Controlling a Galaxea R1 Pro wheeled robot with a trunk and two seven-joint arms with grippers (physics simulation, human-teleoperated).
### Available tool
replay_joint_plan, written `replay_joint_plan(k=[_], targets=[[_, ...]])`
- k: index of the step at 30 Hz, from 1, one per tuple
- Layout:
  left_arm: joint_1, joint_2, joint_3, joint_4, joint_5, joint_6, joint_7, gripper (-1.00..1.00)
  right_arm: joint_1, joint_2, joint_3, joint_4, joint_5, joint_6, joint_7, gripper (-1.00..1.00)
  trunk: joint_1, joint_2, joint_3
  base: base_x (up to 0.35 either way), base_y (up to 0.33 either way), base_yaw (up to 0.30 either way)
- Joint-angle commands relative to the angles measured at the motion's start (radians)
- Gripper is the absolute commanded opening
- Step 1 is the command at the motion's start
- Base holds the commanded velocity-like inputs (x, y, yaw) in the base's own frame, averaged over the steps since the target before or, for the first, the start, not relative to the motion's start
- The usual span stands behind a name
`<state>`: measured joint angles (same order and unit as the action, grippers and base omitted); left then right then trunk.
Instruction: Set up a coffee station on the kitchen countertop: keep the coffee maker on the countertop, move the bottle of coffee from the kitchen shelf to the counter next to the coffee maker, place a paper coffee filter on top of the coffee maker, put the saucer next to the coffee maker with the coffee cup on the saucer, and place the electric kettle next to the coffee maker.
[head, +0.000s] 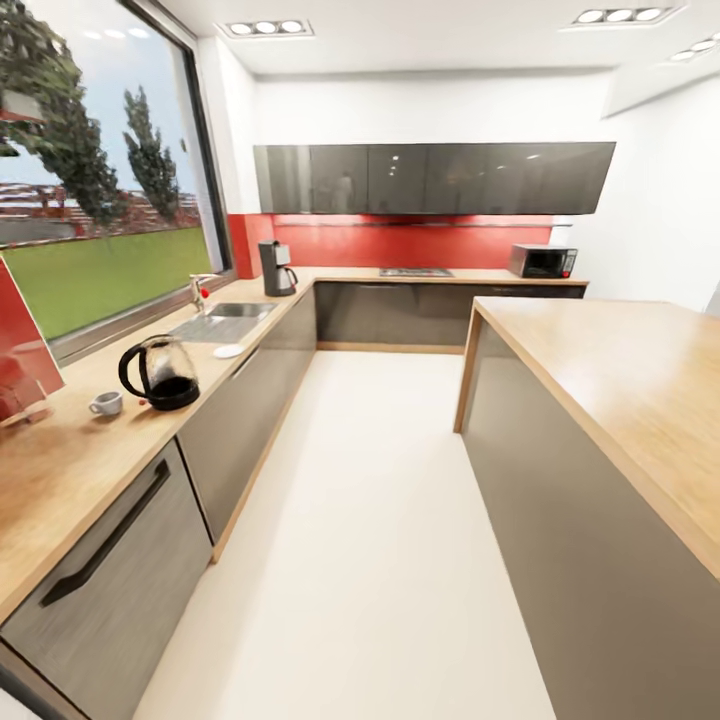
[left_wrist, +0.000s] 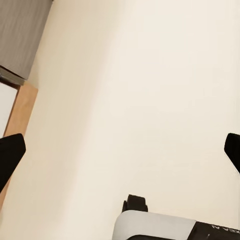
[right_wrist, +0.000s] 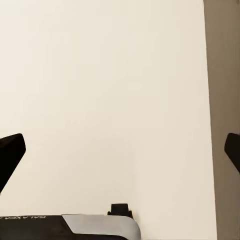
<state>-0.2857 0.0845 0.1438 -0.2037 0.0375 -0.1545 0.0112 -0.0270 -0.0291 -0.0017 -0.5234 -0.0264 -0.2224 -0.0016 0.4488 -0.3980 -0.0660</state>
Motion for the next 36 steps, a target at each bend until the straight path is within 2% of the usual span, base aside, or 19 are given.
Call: replay_joint_plan(k=[1, 10, 36], targets=[[-0.001, 0.000, 0.000, 0.001, 0.004, -0.003, 0.001, 1.00, -0.001, 0.000, 0.000, 0.000, -0.003, -0.003, 0.000, 1.00, 0.001, -0.002, -0.002, 0.336, -0.085, 0.223], [-0.001, 0.000, 0.000, 0.001, 0.004, -0.003, 0.001, 1.00, -0.001, 0.000, 0.000, 0.001, -0.003, -0.003, -0.001, 1.00, 0.001, -0.002, -0.002, 0.336, -0.085, 0.172], [-0.001, -0.002, 0.000, 0.001, 0.004, -0.003, 0.001, 1.00, -0.001, 0.000, 0.001, 0.002, -0.003, -0.005, -0.001, 1.00, 0.001, -0.002, -0.002, 0.336, -0.085, 0.005]])
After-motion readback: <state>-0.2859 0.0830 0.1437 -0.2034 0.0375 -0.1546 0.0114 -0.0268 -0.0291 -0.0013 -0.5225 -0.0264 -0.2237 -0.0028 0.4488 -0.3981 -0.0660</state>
